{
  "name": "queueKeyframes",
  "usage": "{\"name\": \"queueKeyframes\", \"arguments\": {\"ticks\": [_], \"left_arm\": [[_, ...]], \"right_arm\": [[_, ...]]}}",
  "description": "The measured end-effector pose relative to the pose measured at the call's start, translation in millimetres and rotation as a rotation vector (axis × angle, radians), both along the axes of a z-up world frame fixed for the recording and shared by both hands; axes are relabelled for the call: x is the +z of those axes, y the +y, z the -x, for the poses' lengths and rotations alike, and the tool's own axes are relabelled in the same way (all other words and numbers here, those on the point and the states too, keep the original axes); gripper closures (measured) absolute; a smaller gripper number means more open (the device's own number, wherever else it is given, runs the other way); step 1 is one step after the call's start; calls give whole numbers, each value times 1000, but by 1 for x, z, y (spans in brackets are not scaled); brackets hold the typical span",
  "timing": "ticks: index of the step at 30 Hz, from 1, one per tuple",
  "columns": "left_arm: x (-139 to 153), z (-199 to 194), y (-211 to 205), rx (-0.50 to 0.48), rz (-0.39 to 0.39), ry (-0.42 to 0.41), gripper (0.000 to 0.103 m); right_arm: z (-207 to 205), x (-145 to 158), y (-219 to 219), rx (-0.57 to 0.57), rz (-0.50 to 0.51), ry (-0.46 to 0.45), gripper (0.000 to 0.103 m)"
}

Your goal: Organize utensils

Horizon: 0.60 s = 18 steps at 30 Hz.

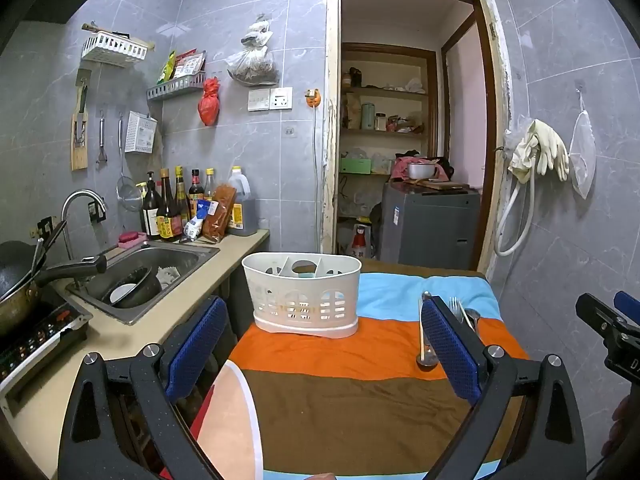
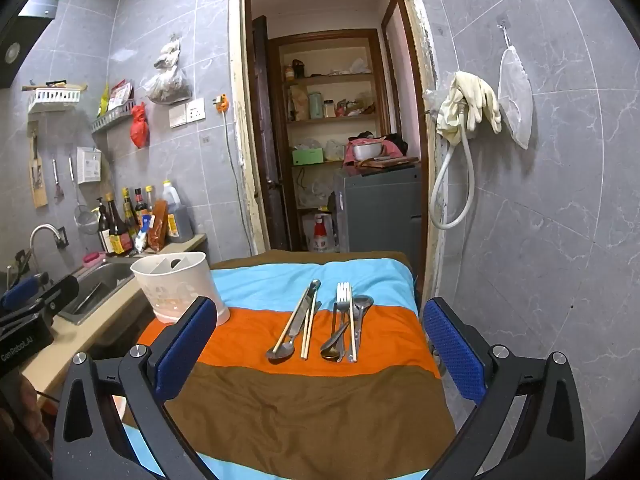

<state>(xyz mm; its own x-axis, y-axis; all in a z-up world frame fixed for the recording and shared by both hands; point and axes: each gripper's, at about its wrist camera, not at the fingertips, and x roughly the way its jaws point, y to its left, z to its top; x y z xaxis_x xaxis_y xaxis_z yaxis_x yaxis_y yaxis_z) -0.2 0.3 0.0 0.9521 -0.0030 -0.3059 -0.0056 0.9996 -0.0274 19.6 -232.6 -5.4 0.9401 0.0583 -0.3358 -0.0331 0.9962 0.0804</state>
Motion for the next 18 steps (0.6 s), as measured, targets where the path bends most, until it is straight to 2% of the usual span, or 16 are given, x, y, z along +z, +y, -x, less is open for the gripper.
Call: {"name": "queueKeyframes", "arguments": {"ticks": [18], "left_arm": [[0, 0, -1, -1, 1, 1, 7]], "right_arm": [[0, 0, 0, -1, -1, 2, 0]]}}
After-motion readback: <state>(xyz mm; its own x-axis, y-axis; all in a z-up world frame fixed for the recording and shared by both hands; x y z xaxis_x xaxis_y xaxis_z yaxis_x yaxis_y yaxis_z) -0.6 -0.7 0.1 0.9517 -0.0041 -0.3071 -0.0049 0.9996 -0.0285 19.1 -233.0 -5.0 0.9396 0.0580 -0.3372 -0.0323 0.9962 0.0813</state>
